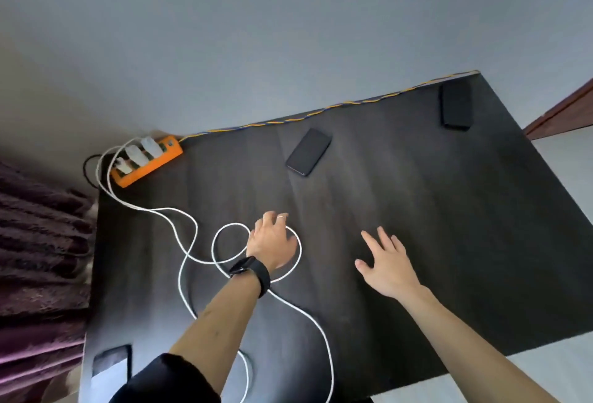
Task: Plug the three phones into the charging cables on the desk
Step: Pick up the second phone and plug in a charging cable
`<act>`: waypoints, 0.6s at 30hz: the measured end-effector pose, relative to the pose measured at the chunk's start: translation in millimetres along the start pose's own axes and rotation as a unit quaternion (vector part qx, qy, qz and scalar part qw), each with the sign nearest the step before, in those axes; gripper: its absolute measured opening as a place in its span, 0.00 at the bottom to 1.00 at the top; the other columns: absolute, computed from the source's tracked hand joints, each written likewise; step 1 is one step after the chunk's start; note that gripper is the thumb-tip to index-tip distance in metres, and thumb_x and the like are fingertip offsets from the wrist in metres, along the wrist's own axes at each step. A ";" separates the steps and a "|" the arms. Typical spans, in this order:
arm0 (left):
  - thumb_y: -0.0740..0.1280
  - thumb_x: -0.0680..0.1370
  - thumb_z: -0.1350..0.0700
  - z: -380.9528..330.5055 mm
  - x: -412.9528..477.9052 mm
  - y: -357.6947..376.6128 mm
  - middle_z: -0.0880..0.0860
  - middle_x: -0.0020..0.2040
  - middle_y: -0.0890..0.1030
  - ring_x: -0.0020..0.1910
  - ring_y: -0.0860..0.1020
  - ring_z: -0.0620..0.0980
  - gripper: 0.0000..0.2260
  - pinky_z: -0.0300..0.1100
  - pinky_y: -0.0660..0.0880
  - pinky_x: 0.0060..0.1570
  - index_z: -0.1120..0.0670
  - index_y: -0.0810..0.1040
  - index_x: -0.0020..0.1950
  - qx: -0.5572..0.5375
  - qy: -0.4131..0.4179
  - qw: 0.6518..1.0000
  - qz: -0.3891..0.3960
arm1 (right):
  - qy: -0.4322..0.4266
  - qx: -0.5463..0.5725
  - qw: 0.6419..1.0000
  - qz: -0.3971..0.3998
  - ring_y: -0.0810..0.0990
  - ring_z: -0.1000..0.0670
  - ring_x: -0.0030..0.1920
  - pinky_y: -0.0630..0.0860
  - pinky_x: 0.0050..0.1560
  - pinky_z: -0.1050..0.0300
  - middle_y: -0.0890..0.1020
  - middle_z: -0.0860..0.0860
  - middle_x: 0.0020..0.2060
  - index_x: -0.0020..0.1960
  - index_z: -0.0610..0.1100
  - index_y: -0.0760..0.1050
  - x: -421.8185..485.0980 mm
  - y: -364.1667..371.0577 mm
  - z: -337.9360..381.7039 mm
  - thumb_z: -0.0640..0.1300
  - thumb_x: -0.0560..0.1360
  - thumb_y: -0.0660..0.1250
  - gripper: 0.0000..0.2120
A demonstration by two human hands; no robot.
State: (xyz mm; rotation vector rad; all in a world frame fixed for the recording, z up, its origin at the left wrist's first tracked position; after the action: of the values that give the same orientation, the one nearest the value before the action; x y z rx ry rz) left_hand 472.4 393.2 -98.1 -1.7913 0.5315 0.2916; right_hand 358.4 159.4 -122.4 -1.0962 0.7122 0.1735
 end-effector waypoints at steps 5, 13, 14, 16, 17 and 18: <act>0.65 0.76 0.43 -35.7 87.2 -9.0 0.58 0.78 0.58 0.76 0.59 0.60 0.32 0.54 0.61 0.73 0.51 0.61 0.77 -0.005 -0.030 0.999 -0.029 | -0.009 -0.081 0.996 0.042 0.34 0.36 0.79 0.58 0.69 0.22 0.33 0.52 0.80 0.80 0.61 0.38 50.9 -0.5 -28.3 0.65 0.79 0.57 0.38; 0.67 0.77 0.47 -63.4 176.8 -5.3 0.63 0.76 0.60 0.75 0.60 0.63 0.30 0.57 0.63 0.71 0.53 0.61 0.76 -0.014 -0.051 0.996 -0.067 | -0.023 -0.102 0.993 0.046 0.33 0.34 0.78 0.57 0.67 0.21 0.33 0.50 0.80 0.80 0.59 0.37 62.0 8.9 -33.2 0.64 0.80 0.57 0.38; 0.66 0.77 0.48 -66.5 177.0 -4.6 0.63 0.73 0.64 0.72 0.63 0.64 0.29 0.58 0.68 0.67 0.53 0.62 0.75 -0.006 -0.058 0.995 -0.076 | -0.026 -0.103 0.993 0.047 0.33 0.33 0.78 0.57 0.67 0.20 0.32 0.49 0.80 0.80 0.59 0.37 62.1 9.6 -34.0 0.64 0.80 0.57 0.38; 0.67 0.75 0.48 -73.7 167.5 -2.5 0.62 0.66 0.70 0.66 0.67 0.63 0.28 0.56 0.73 0.57 0.54 0.64 0.72 0.013 -0.075 0.994 -0.082 | -0.024 -0.106 0.993 0.054 0.33 0.33 0.78 0.57 0.67 0.20 0.32 0.49 0.80 0.80 0.59 0.36 63.4 9.4 -36.4 0.64 0.80 0.56 0.38; 0.67 0.73 0.46 -76.2 156.6 0.8 0.62 0.64 0.71 0.63 0.68 0.63 0.29 0.55 0.74 0.54 0.53 0.65 0.71 0.009 -0.084 0.994 -0.075 | -0.023 -0.107 0.992 0.059 0.33 0.33 0.78 0.57 0.67 0.20 0.32 0.49 0.80 0.80 0.59 0.36 62.9 8.9 -37.4 0.64 0.80 0.56 0.38; 0.68 0.72 0.45 -78.9 142.8 4.8 0.61 0.62 0.72 0.62 0.69 0.62 0.29 0.54 0.74 0.54 0.52 0.65 0.70 -0.009 -0.091 0.994 -0.066 | -0.020 -0.105 0.992 0.060 0.33 0.33 0.78 0.57 0.67 0.20 0.32 0.49 0.80 0.80 0.59 0.37 62.5 8.2 -38.7 0.65 0.80 0.56 0.39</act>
State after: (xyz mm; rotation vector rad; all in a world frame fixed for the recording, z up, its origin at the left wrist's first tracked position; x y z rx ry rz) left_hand 587.6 287.7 -145.3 -1.7861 0.2805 0.3650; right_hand 385.6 117.0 -176.6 -1.2461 0.7368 0.3791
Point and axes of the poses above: each hand's wrist, its own x-axis towards the middle knuckle, its own y-axis out of the palm, z = x × y, the point moved 7 cm from there along x, towards the middle knuckle
